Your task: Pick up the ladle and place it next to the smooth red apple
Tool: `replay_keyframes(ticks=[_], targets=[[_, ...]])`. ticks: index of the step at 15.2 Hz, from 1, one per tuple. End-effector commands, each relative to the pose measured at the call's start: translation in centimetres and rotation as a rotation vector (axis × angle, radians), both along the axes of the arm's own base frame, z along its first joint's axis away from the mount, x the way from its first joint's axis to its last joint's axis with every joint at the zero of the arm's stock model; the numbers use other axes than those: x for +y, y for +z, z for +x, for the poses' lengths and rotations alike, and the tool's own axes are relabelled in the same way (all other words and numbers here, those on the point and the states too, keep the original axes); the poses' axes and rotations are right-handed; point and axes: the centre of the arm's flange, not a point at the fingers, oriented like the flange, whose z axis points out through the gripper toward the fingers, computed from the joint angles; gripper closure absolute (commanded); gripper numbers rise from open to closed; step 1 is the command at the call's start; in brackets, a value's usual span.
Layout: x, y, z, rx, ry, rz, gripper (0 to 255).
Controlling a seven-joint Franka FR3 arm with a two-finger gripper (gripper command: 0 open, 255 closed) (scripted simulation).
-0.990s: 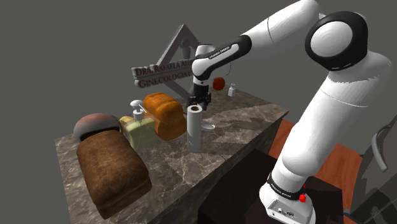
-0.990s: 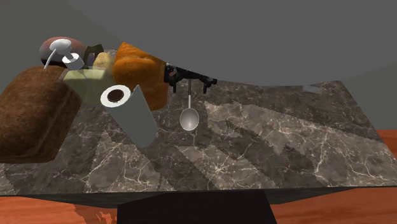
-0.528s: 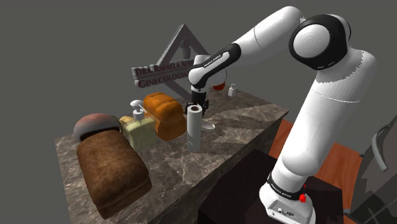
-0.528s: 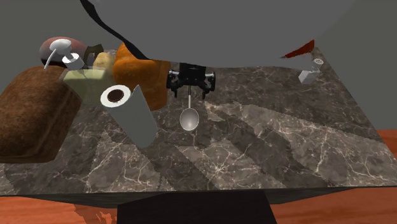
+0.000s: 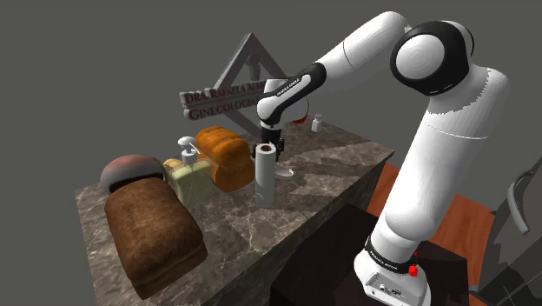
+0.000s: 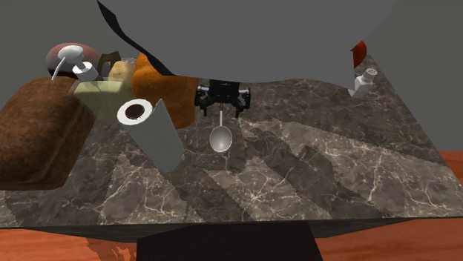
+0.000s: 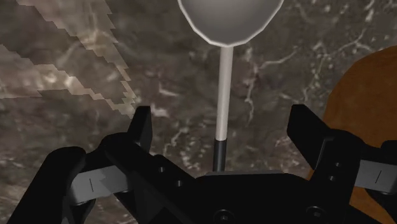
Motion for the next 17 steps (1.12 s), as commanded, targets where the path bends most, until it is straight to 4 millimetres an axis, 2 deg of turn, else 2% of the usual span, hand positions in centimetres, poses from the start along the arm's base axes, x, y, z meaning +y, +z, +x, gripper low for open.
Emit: replay_keyframes(ticks=[1, 2, 11, 17], targets=[[0.0, 0.0, 0.0, 0.000, 0.000, 0.000, 0], [0.0, 0.0, 0.0, 0.000, 0.000, 0.000, 255], [0.0, 0.0, 0.0, 0.000, 0.000, 0.000, 255], [0.0, 3.2, 0.0, 0.000, 0.000, 0.000, 255]])
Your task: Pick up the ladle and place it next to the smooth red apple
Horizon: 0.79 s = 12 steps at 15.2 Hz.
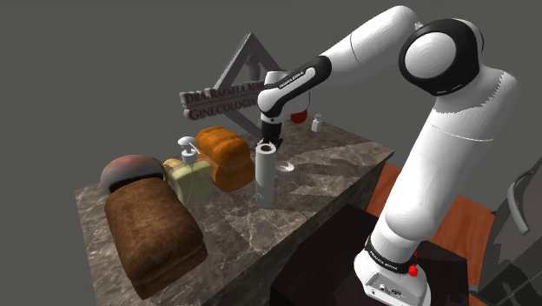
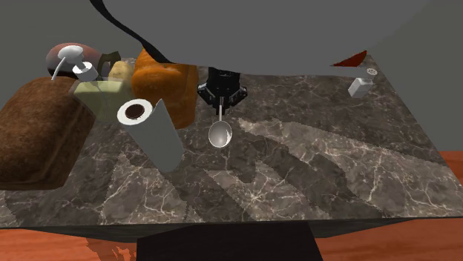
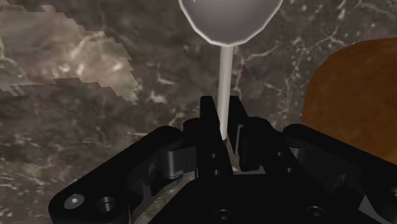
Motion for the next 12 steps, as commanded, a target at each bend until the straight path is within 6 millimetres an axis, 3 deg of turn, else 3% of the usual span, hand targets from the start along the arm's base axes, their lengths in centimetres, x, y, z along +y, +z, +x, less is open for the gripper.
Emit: replay_keyframes(ticks=[1, 12], targets=[[0.0, 1.1, 0.0, 0.000, 0.000, 0.000, 255], [0.0, 6.9, 0.0, 0.000, 0.000, 0.000, 255]])
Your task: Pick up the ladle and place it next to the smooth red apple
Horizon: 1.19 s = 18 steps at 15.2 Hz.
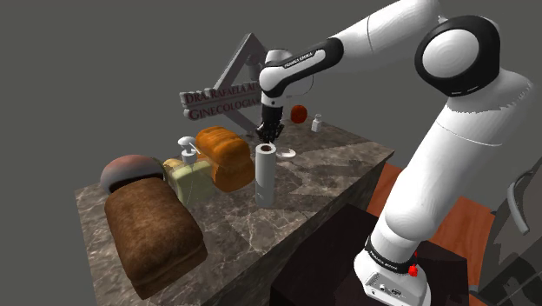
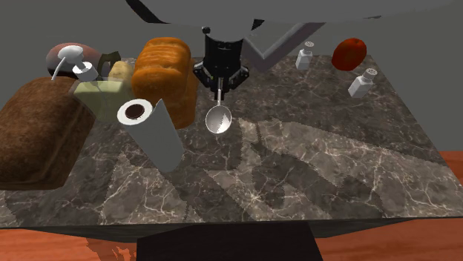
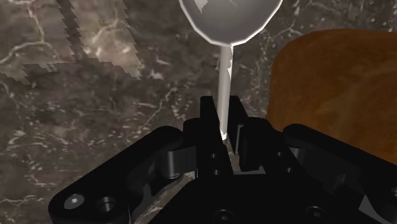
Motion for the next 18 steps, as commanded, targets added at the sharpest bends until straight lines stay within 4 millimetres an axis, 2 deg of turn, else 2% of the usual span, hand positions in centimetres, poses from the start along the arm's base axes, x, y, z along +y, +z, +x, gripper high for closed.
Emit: replay_keyframes(ticks=[1, 17, 18], targets=[[0.0, 1.1, 0.0, 0.001, 0.000, 0.000, 255], [0.0, 9.4, 0.0, 0.001, 0.000, 0.000, 255], [-1.3, 9.4, 0.2, 0.001, 0.000, 0.000, 255]])
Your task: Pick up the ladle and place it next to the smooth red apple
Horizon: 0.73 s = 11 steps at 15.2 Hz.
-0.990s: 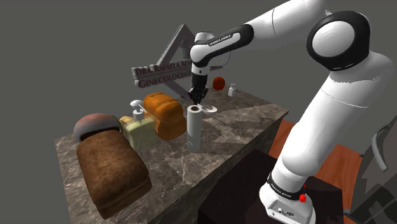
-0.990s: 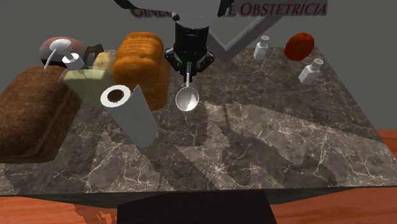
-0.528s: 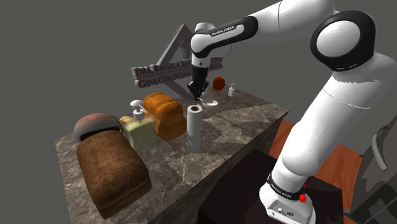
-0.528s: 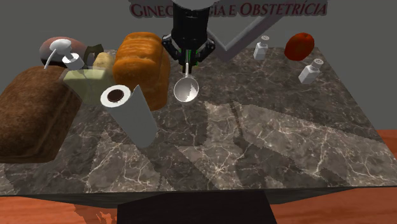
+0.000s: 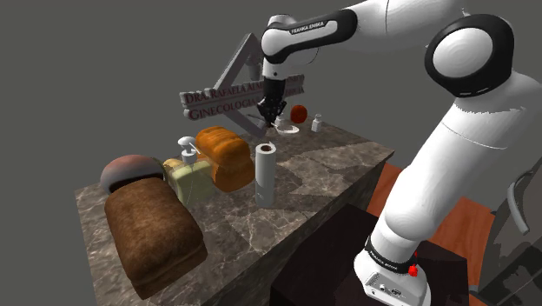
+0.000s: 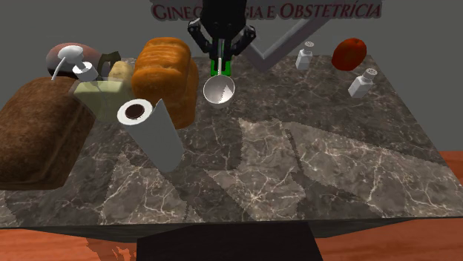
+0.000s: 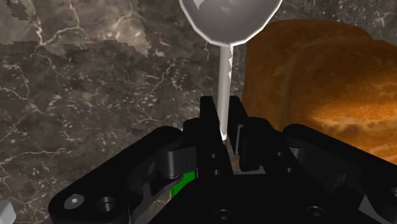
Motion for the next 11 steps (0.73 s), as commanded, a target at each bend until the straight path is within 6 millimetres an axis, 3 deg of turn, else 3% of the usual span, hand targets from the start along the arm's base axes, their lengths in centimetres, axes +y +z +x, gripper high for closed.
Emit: replay_keyframes(ticks=[1, 11], targets=[[-2.0, 0.2, 0.3, 0.001, 0.000, 0.000, 255], [-15.0, 0.2, 2.5, 0.001, 0.000, 0.000, 255]])
